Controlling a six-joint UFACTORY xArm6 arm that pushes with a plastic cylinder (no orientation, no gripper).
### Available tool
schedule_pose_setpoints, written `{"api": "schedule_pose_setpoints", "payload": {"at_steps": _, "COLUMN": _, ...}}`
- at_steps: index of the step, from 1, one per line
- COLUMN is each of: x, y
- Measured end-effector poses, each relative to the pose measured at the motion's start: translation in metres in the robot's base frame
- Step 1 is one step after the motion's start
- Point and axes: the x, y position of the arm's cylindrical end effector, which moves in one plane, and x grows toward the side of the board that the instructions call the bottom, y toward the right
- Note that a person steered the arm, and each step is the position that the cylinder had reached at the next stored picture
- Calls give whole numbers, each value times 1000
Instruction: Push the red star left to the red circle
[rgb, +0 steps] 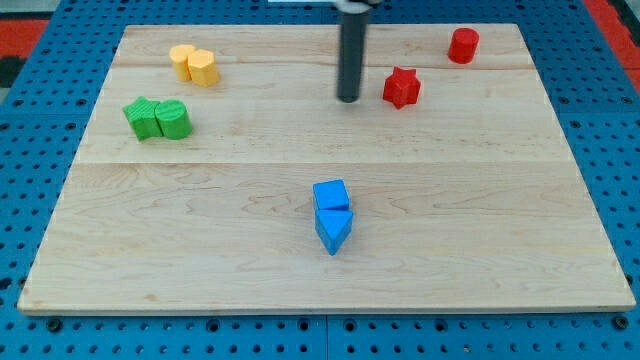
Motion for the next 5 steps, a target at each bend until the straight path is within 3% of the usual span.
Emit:
{"api": "schedule_pose_setpoints", "payload": {"at_steps": 2, "x": 20, "y": 79}}
{"api": "schedule_pose_setpoints", "payload": {"at_steps": 3, "x": -31, "y": 104}}
{"api": "schedule_pose_setpoints", "payload": {"at_steps": 5, "x": -57, "y": 45}}
